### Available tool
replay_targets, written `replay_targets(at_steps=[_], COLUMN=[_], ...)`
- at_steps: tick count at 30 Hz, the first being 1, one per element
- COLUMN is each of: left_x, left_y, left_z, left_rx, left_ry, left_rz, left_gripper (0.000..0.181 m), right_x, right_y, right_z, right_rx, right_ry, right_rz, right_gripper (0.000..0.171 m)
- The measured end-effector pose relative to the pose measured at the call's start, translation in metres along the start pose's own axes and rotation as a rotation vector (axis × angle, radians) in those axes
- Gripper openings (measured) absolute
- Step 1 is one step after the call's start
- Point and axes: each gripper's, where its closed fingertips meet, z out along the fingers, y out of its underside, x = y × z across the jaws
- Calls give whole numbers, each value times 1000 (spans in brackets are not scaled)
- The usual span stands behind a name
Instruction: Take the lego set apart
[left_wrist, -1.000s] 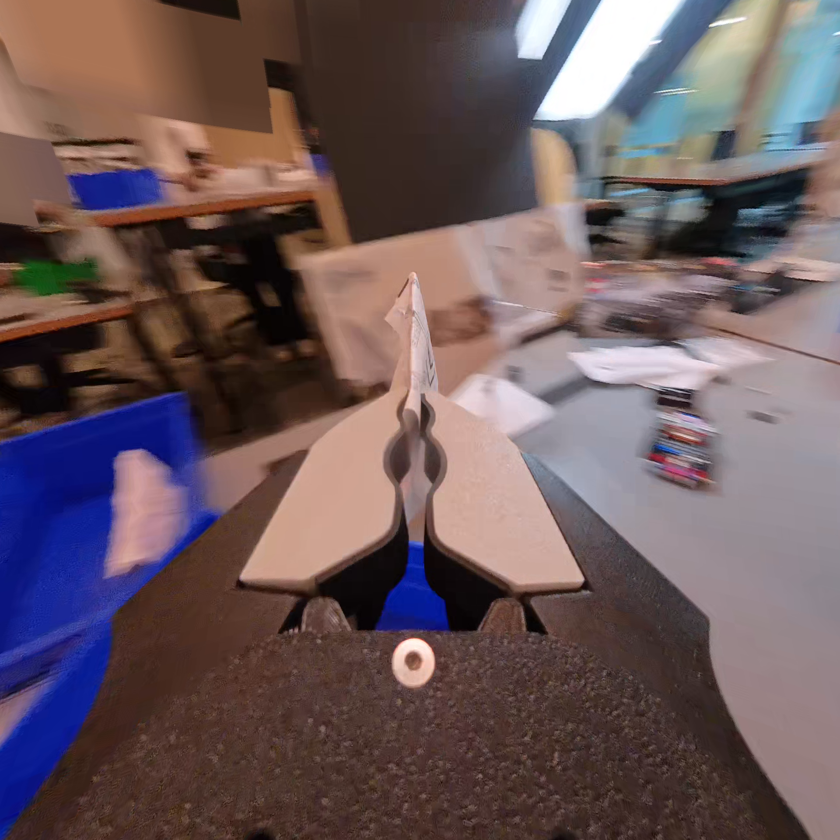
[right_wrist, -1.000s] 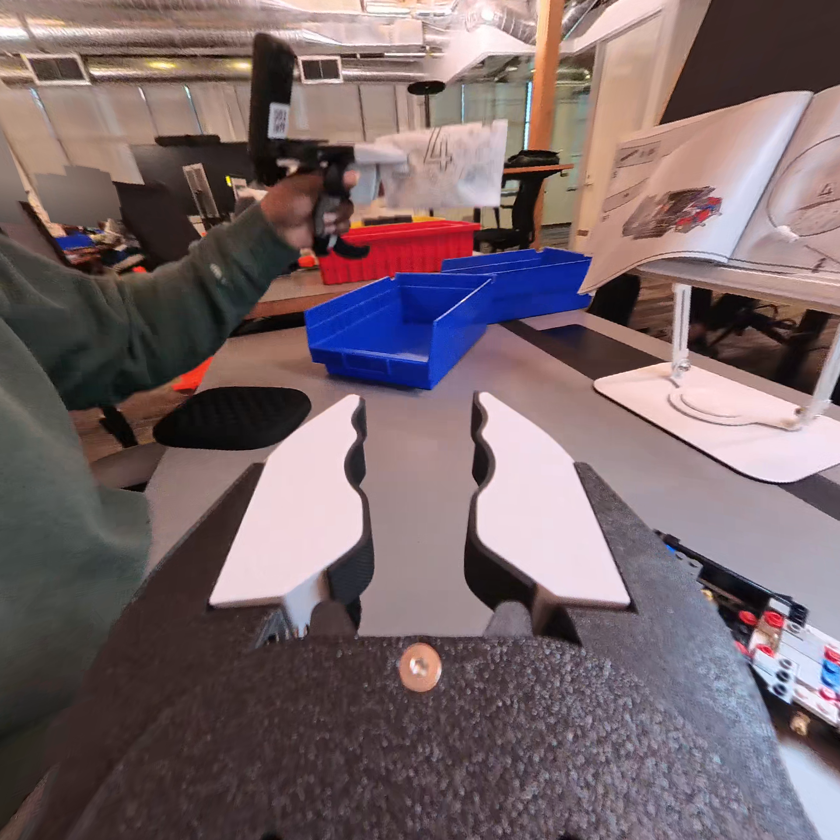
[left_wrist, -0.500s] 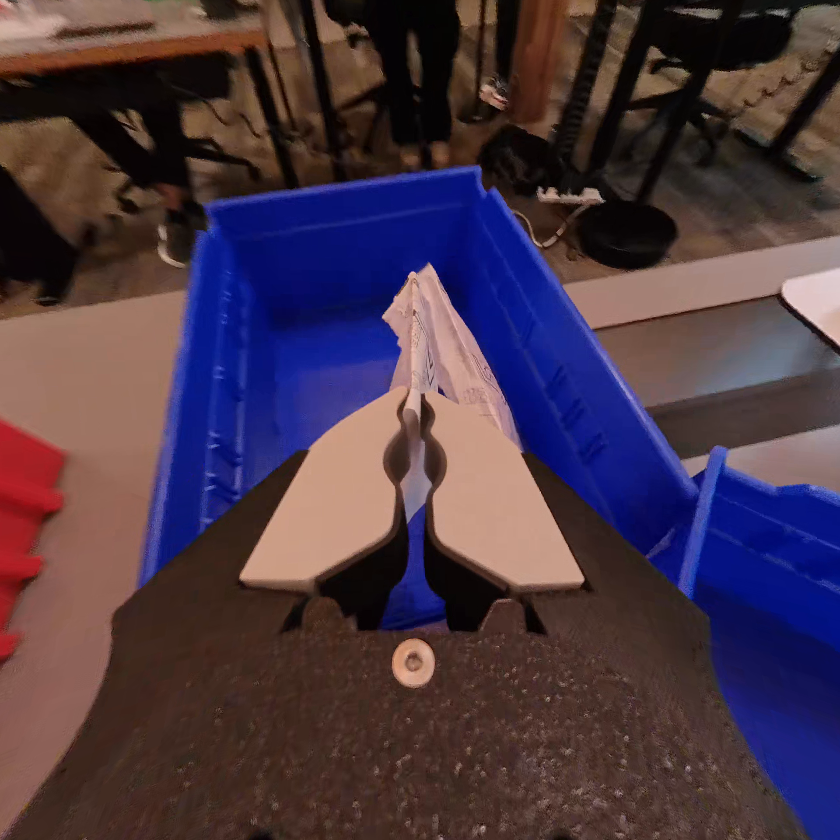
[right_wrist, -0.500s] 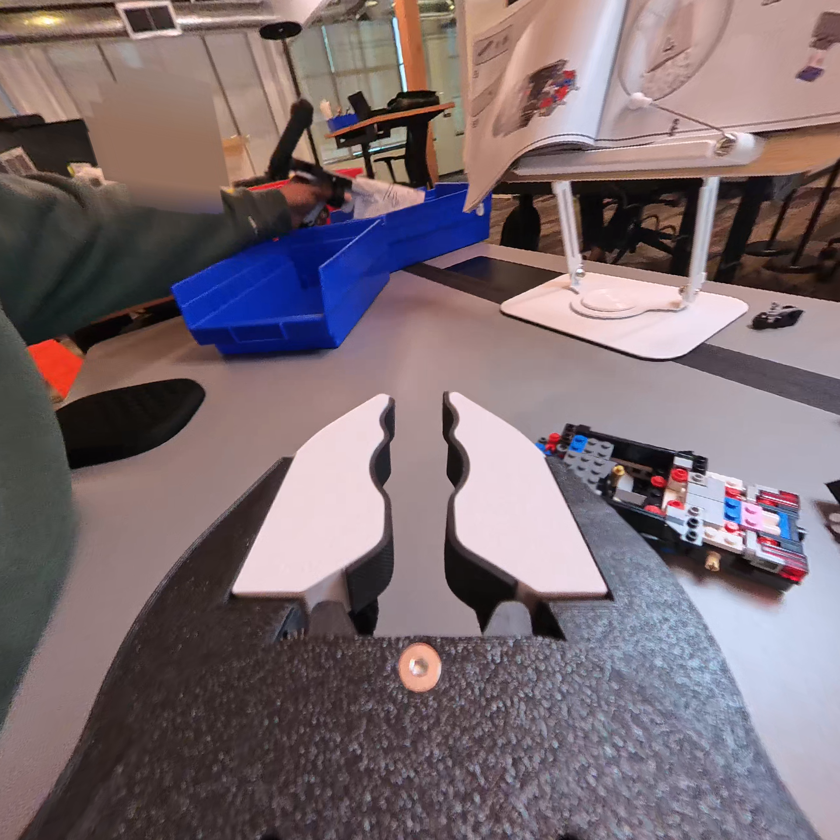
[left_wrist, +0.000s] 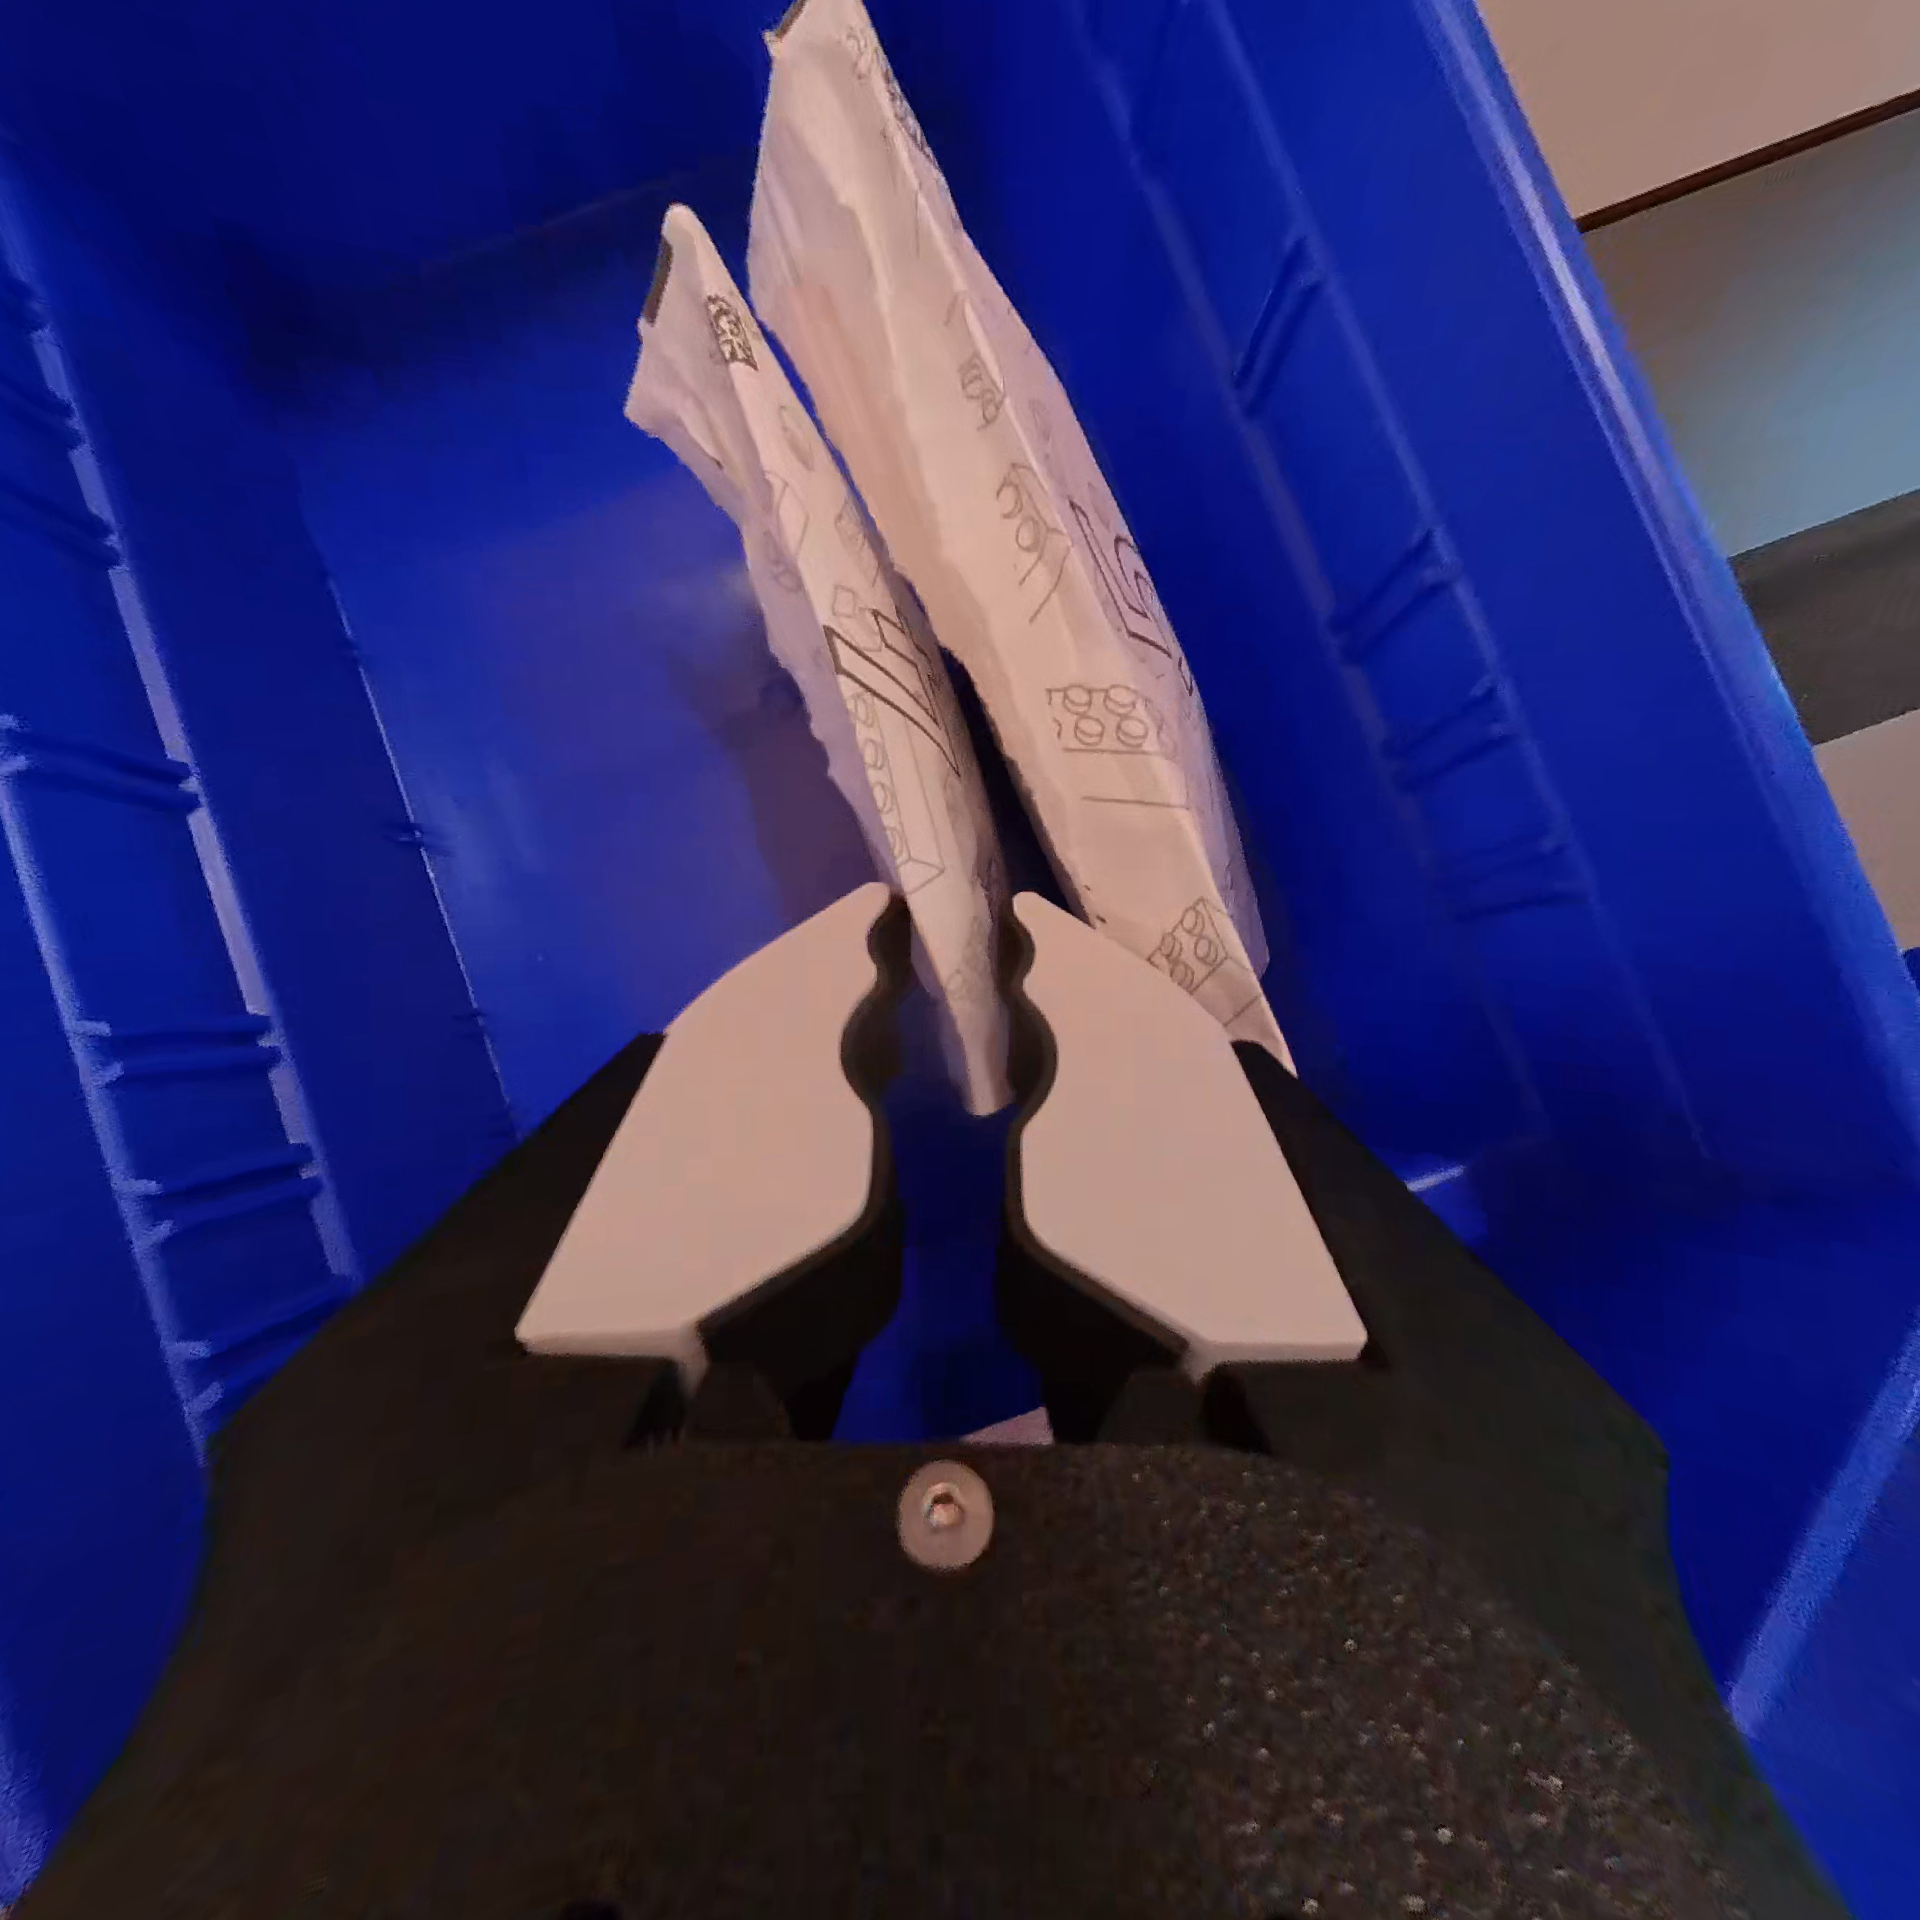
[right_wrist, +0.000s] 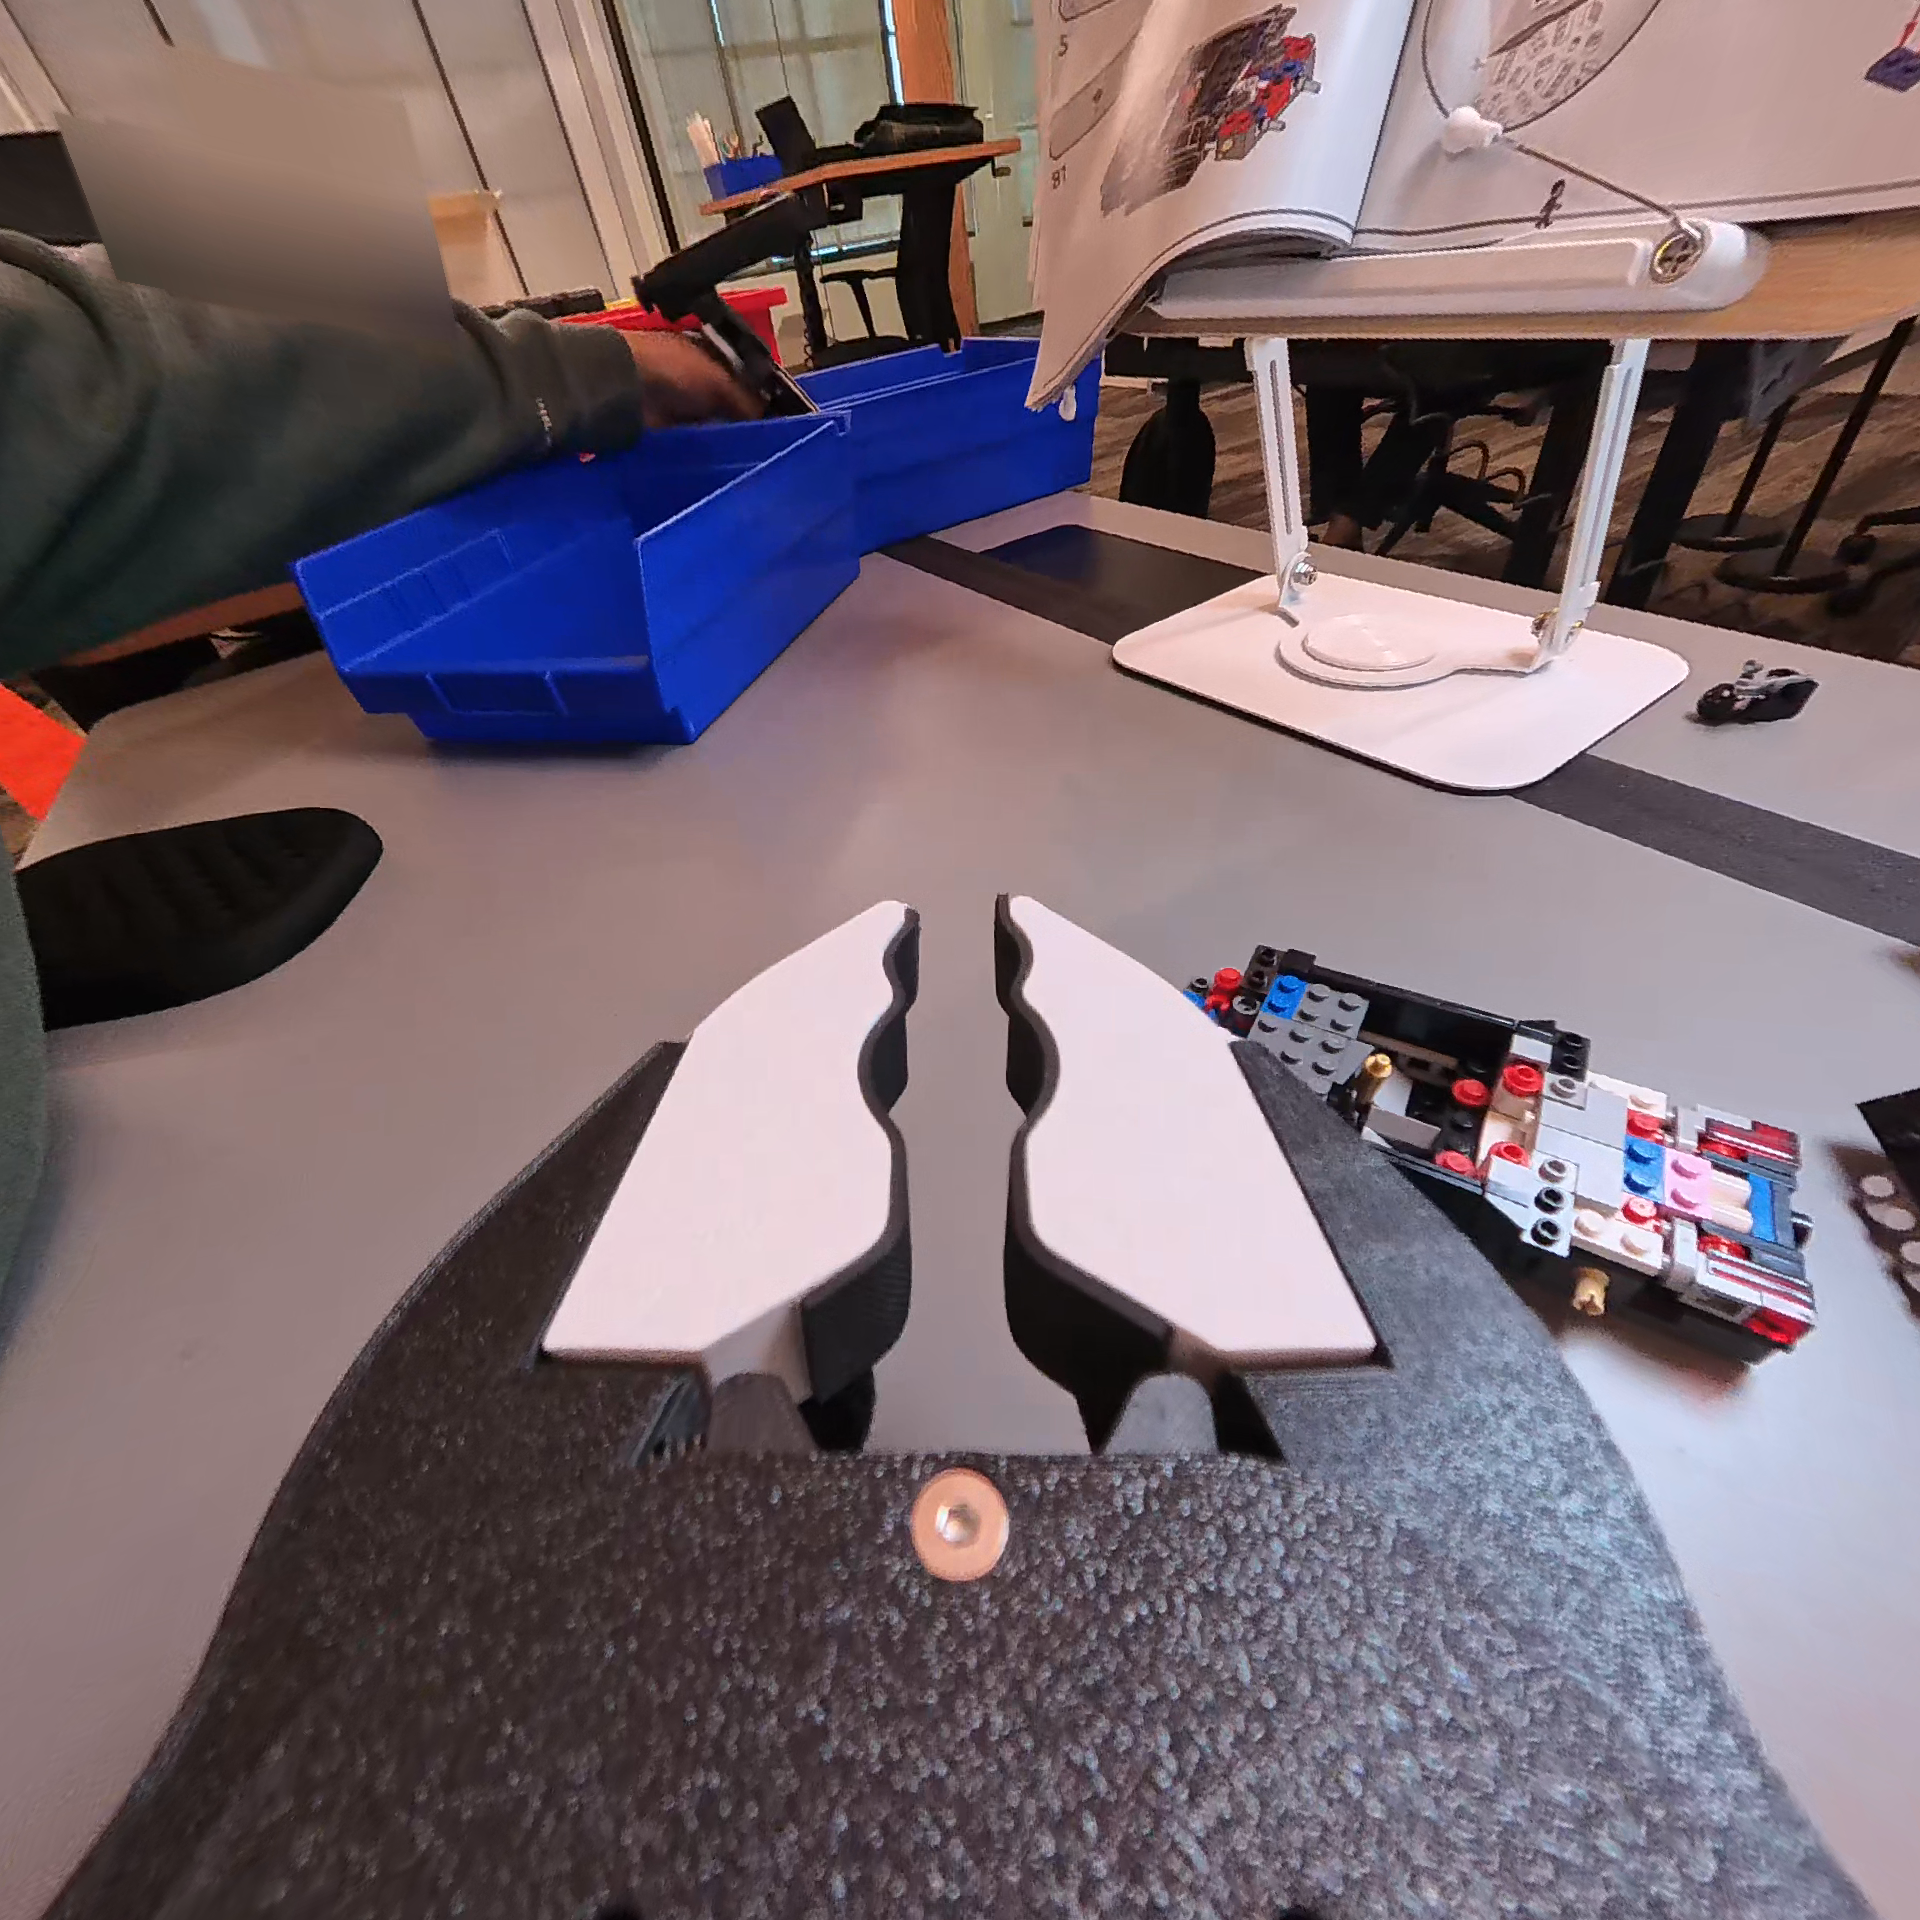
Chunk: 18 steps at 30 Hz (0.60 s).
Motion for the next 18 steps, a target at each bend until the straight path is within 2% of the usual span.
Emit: replay_targets(at_steps=[6,8,10,14,16,18], left_x=[-13,-22,-16,48,101,161], left_y=[-4,-17,-45,-86,-91,-88], left_z=[-20,-41,-76,-164,-205,-238], left_rx=[13,111,323,699,834,914], left_ry=[-69,-133,-152,-97,-32,31], left_rz=[13,-5,-24,13,45,99], left_gripper=[28,29,22,10,0,0], right_x=[0,2,6,16,17,16], right_y=[-2,-7,-15,-26,-29,-31], right_z=[-1,-3,-7,-16,-21,-26], right_rx=[0,9,42,45,39,39], right_ry=[4,34,86,200,240,266], right_rz=[-7,-26,-76,-156,-200,-239], right_gripper=[14,19,28,47,48,40])
